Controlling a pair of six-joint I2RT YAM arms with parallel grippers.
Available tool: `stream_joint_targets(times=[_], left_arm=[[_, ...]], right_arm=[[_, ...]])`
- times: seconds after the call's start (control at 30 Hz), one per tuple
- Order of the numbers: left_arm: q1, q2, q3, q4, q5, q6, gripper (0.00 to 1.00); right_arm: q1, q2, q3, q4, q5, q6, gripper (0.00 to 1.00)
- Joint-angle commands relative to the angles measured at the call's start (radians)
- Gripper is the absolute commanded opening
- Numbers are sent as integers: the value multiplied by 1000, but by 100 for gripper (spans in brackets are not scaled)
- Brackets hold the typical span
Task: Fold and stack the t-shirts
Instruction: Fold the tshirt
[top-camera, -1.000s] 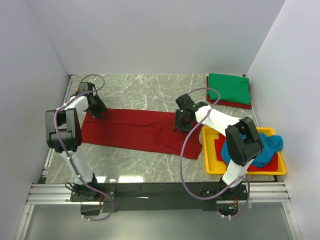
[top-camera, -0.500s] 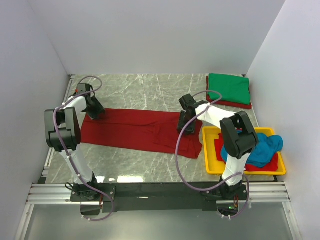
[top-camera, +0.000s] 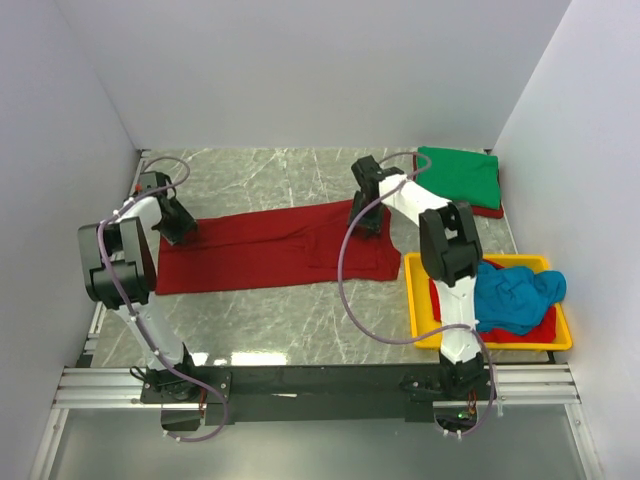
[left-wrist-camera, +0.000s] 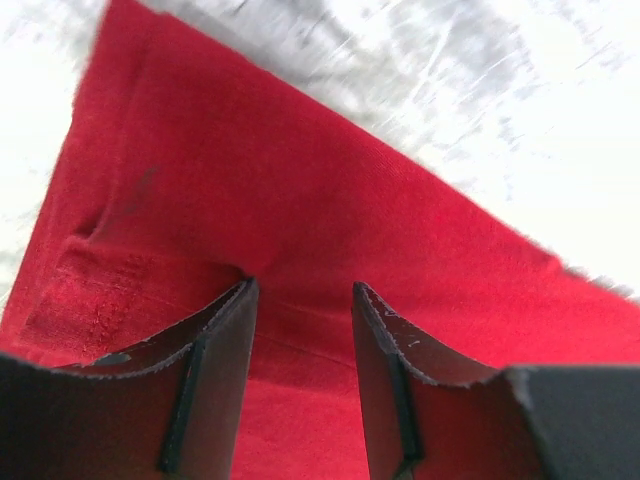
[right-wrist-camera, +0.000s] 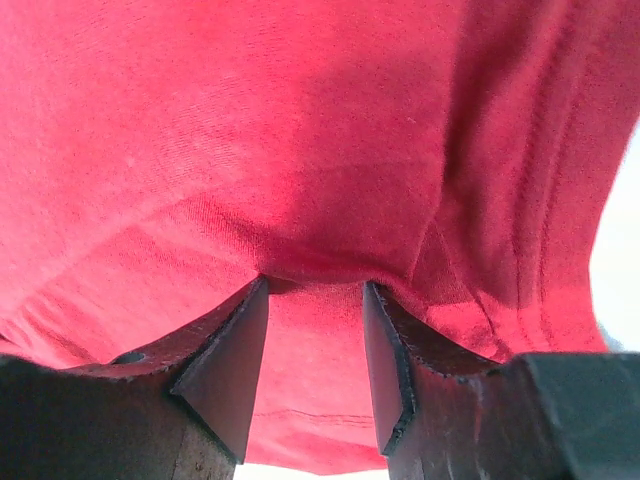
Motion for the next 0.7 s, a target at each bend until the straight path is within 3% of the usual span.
stream_joint_targets(times=[0.0,0.1,0.27,0.43,0.57,0.67], left_arm=[[4,-76,-28,-31,-39,39,49],[5,-105,-23,-40,-39,47,49],[1,-140,58,-72,-122,70,49],[-71,-171,116,-72,-135,85,49],[-199,-171,101,-43,-124,111,49],[-232,-149,81,-18,-70,82,49]], right_arm=[[-15,87,141,-61,47,-36,50],[-23,153,282,-90,37,-38,50],[-24,129,362,-63,-58,-56,50],[-24,-27,293,51,-94,-64,50],[-21,-119,223,86,-123,-82,50],[-18,-196,101,103,-134,-86,50]])
